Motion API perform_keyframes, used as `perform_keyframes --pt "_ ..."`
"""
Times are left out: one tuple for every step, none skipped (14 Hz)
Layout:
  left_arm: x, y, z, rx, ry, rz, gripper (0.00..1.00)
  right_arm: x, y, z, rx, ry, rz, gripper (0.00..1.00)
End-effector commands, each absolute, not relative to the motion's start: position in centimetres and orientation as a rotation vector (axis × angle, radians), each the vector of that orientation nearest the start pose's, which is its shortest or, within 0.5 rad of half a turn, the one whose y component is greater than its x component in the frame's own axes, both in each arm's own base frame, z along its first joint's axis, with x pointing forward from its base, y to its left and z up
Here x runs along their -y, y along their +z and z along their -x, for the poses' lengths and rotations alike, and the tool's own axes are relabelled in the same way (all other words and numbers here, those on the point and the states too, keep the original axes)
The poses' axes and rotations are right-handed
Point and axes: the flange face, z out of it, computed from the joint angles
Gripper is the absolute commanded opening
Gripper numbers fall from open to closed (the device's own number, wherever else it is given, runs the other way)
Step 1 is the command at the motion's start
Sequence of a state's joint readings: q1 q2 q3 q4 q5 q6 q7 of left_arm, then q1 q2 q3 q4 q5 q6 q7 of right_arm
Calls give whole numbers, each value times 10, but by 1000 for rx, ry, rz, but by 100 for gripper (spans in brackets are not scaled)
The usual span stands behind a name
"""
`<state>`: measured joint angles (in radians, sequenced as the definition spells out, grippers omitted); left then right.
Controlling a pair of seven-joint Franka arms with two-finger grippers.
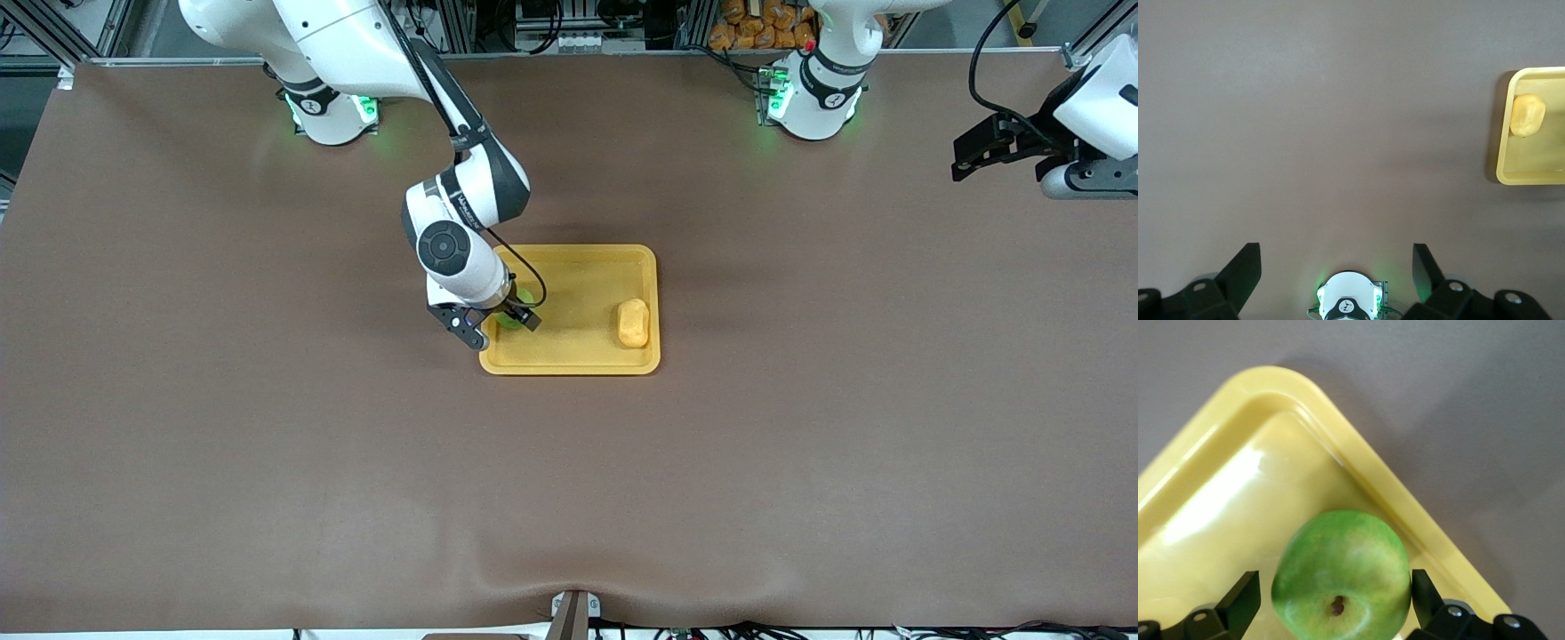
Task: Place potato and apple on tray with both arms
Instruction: 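Lower the apple onto the tray and open the right gripper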
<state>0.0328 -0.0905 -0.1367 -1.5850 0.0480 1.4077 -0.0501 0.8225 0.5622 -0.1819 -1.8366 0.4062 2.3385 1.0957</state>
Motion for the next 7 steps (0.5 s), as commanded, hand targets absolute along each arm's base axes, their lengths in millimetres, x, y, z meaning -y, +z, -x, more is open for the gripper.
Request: perform_keyframes --pt "54 654 -506 -80 113 3067 100 -393 237 -514 -1101 264 2833 100" --pt "54 655 -506 -81 108 3067 100 -389 249 -521 -1109 270 2824 100" --pt "54 654 -507 -81 108 3068 100 -384 259 -530 -1119 283 2825 100" --pt "54 653 -507 -81 108 3067 100 -379 272 -539 -1130 301 2831 100" --pt "53 653 -507 -79 111 3068 100 -374 284 -547 -1139 323 2841 100" --pt "54 652 -508 -81 113 3066 100 -367 299 -557 -1143 334 2852 100" --pt "54 652 -509 -81 109 3068 100 -362 313 -565 -1150 343 2861 100"
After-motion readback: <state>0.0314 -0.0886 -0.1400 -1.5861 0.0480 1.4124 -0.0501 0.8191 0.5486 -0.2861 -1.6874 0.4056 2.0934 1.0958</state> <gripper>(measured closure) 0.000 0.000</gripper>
